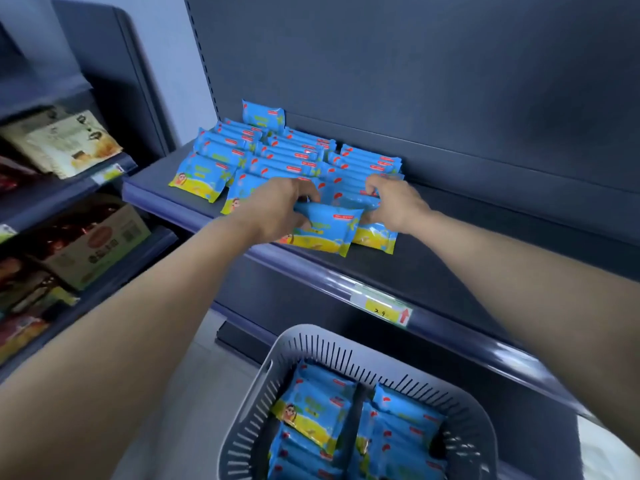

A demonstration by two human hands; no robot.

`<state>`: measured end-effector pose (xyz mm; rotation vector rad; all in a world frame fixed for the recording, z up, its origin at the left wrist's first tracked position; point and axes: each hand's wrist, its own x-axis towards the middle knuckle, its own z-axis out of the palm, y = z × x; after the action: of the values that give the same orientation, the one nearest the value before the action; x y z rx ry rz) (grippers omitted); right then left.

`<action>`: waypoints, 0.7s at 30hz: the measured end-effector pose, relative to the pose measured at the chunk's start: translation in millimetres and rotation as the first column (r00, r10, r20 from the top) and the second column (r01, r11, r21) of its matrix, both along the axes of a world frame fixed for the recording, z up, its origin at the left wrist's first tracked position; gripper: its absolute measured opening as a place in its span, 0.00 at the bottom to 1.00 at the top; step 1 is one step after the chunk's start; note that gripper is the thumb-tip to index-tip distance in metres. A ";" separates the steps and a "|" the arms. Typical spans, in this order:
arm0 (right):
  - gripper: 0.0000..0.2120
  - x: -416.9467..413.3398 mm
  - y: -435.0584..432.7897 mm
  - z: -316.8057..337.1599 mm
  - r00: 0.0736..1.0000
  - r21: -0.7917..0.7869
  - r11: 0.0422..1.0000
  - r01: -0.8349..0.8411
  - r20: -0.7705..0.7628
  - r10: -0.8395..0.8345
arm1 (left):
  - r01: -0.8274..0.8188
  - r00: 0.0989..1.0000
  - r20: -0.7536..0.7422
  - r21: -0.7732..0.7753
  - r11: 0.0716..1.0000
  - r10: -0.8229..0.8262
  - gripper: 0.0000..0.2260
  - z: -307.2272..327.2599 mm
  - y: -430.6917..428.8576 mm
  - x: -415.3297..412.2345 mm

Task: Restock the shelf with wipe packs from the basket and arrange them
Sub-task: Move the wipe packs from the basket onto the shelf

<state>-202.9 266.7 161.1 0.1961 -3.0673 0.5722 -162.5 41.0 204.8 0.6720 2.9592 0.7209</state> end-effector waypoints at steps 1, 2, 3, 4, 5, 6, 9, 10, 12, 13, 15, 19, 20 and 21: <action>0.22 -2.5 1.5 0.4 1.000 -0.015 1.000 0.006 -0.002 -0.006 | -0.007 1.000 0.011 0.004 1.000 0.007 0.15 0.9 2.3 -7.1; 0.23 -3.9 3.1 0.8 1.000 -0.027 1.000 0.011 0.000 -0.011 | -0.004 1.000 0.027 -0.007 1.000 0.005 0.14 0.9 5.7 -14.0; 0.23 -4.7 5.1 0.3 1.000 -0.045 0.999 0.009 0.004 -0.009 | 0.003 0.999 0.048 -0.023 1.000 -0.002 0.13 0.0 9.4 -19.8; 0.22 -5.2 7.6 -0.9 1.000 -0.074 0.997 0.001 0.006 -0.001 | 0.011 0.997 0.071 -0.031 0.999 -0.009 0.13 -1.7 12.8 -24.4; 0.20 -5.5 10.4 -2.8 1.000 -0.118 0.993 -0.005 0.005 0.006 | 0.016 0.995 0.098 -0.028 0.999 -0.013 0.12 -4.2 15.9 -28.6; 0.16 -5.4 13.4 -4.4 1.000 -0.173 0.985 -0.003 0.006 0.005 | 0.015 0.992 0.122 -0.018 1.000 -0.013 0.12 -7.3 18.3 -32.1; 0.13 -0.4 19.1 -5.8 0.999 -0.286 0.958 0.019 0.033 -0.009 | 0.019 0.991 0.134 0.005 1.000 -0.019 0.12 -16.3 25.8 -40.5; 0.14 2.7 19.7 -5.3 0.999 -0.295 0.955 0.024 0.040 -0.013 | 0.019 0.993 0.113 -0.021 1.000 -0.017 0.14 -19.9 28.6 -43.1; 0.17 11.3 19.6 -2.4 0.999 -0.284 0.958 0.035 0.010 -0.034 | 0.012 0.999 0.036 -0.146 0.989 -0.007 0.20 -27.9 33.5 -49.3; 0.17 16.7 19.4 -0.3 0.999 -0.267 0.963 0.039 -0.023 -0.047 | 0.007 1.000 0.005 -0.190 0.982 -0.006 0.23 -31.5 35.1 -51.1; 0.17 28.9 18.3 4.0 0.993 -0.209 0.977 0.044 -0.094 -0.065 | -0.013 0.999 -0.038 -0.221 0.975 0.005 0.25 -37.1 36.6 -51.7; 0.17 58.1 12.5 10.0 0.977 -0.113 0.993 0.024 -0.207 -0.047 | -0.027 0.992 -0.124 -0.218 0.975 0.000 0.28 -40.0 32.6 -46.6; 0.16 67.5 10.0 10.2 0.970 -0.109 0.994 0.014 -0.240 -0.040 | -0.021 0.989 -0.150 -0.205 0.978 -0.010 0.27 -38.7 31.1 -43.2; 0.15 77.7 6.8 9.5 0.961 -0.104 0.995 0.002 -0.275 -0.030 | -0.013 0.984 -0.179 -0.185 0.983 -0.021 0.26 -37.2 29.4 -38.6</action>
<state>-125.2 273.5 170.7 0.2277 -2.7603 0.6399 -201.2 70.4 167.5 0.7664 3.1334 0.3955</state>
